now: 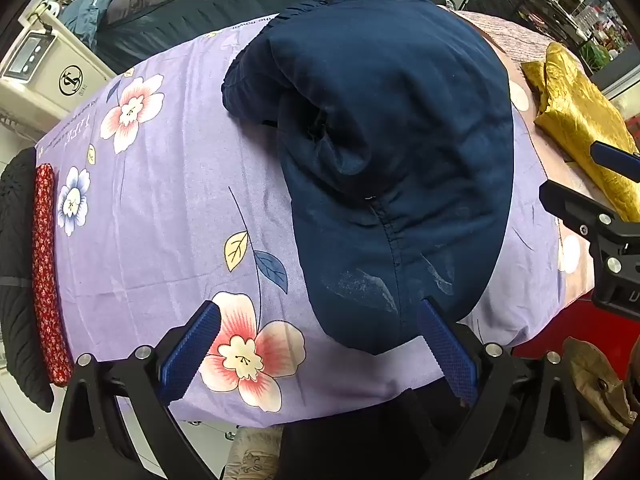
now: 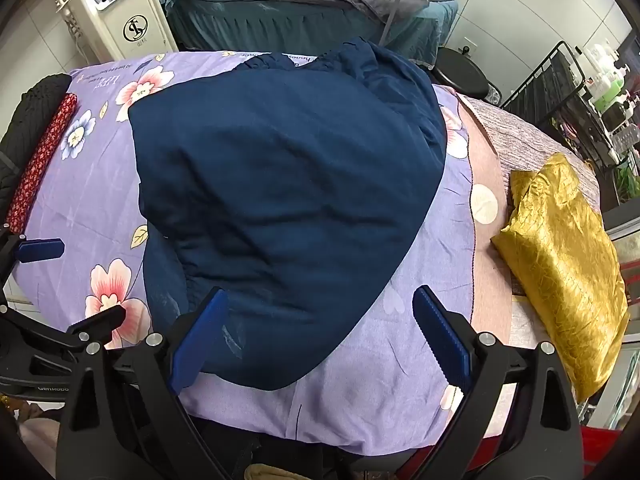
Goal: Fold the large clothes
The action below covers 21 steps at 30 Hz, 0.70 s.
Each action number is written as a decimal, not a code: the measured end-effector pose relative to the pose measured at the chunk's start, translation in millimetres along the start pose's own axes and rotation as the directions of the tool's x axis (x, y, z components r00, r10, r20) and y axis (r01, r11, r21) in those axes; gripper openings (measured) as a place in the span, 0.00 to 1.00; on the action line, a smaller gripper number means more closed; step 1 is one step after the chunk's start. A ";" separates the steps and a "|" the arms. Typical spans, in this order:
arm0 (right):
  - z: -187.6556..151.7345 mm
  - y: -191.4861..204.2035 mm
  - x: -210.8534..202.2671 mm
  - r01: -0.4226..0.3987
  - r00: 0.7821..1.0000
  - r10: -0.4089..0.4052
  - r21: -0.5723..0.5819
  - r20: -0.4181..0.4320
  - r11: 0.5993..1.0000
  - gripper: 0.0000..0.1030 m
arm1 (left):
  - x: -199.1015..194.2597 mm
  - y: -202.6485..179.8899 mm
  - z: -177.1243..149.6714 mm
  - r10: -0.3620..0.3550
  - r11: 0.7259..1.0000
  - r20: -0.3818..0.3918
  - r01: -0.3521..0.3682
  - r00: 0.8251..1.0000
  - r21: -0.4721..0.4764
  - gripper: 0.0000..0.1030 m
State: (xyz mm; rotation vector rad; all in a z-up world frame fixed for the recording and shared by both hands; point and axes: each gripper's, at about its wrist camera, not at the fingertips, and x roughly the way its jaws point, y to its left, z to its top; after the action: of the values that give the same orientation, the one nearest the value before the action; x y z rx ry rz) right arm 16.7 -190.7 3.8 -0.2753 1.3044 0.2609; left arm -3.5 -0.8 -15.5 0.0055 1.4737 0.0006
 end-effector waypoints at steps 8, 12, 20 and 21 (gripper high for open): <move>-0.4 0.6 1.0 0.002 1.000 -0.002 -0.001 -0.013 1.000 0.89 | 0.4 -0.8 -0.2 0.003 1.000 -0.002 -0.003 1.000 0.002 0.94; -0.7 0.8 1.1 0.002 1.000 -0.002 0.000 -0.013 1.000 0.89 | 1.4 -1.7 -0.9 0.001 1.000 -0.005 -0.001 1.000 0.004 0.94; -1.2 1.4 1.4 0.000 1.000 0.000 -0.001 -0.012 1.000 0.89 | 2.2 -3.6 -1.1 0.001 1.000 -0.010 -0.001 1.000 0.006 0.94; -1.1 1.4 1.5 -0.001 1.000 0.001 -0.001 -0.013 1.000 0.89 | 2.3 -3.6 -1.3 0.001 1.000 -0.010 -0.001 1.000 0.006 0.94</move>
State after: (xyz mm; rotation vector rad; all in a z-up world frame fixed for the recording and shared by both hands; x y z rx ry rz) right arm 15.5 -189.7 2.1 -0.2776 1.3169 0.2605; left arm -4.5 -4.4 -17.9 0.0114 1.4840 -0.0029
